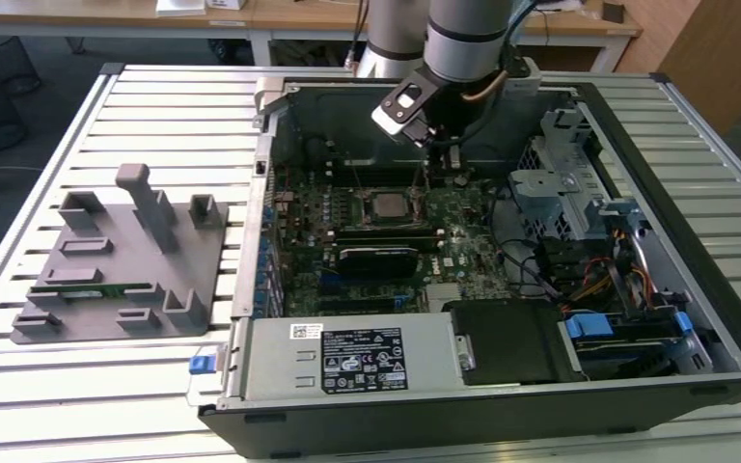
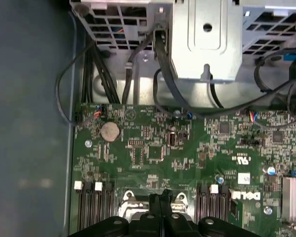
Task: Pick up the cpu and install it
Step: 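Close the cpu cover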
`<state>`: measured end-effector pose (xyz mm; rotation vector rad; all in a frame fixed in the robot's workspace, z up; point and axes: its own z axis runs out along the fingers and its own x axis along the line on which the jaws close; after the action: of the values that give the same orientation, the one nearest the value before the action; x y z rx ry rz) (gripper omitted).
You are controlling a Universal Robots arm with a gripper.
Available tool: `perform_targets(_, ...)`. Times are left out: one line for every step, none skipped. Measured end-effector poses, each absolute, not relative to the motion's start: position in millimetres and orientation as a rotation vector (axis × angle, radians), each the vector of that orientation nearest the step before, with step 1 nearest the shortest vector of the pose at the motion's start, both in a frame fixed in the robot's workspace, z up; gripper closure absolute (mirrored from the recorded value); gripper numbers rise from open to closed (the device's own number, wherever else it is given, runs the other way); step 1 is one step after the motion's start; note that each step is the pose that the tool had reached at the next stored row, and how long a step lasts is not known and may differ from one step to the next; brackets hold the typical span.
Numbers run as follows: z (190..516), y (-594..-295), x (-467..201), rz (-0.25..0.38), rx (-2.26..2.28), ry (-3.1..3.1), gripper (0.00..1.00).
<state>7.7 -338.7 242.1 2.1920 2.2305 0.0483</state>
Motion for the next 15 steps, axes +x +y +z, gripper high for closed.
perform_targets(242,-339,6,0.048,2.192,2.231,0.89)
perform_targets(241,-339,5,0.048,2.192,2.231,0.89)
perform_targets(241,-339,4,0.048,2.192,2.231,0.89)
perform_targets(240,-339,4,0.048,2.192,2.231,0.89)
perform_targets(240,-339,3,0.048,2.192,2.231,0.89)
perform_targets(239,-339,2,0.048,2.192,2.231,0.89)
perform_targets(238,-339,2,0.048,2.192,2.231,0.89)
perform_targets(238,-339,1,0.048,2.192,2.231,0.89)
perform_targets(237,-339,0,0.048,2.192,2.231,0.89)
perform_targets(236,-339,0,0.048,2.192,2.231,0.89)
perform_targets(235,-339,-1,0.048,2.192,2.231,0.89)
perform_targets(235,-339,-2,0.048,2.192,2.231,0.89)
perform_targets(234,-339,-3,0.048,2.192,2.231,0.89)
perform_targets(234,-339,-4,0.048,2.192,2.231,0.89)
perform_targets(233,-339,-6,0.048,2.192,2.231,0.89)
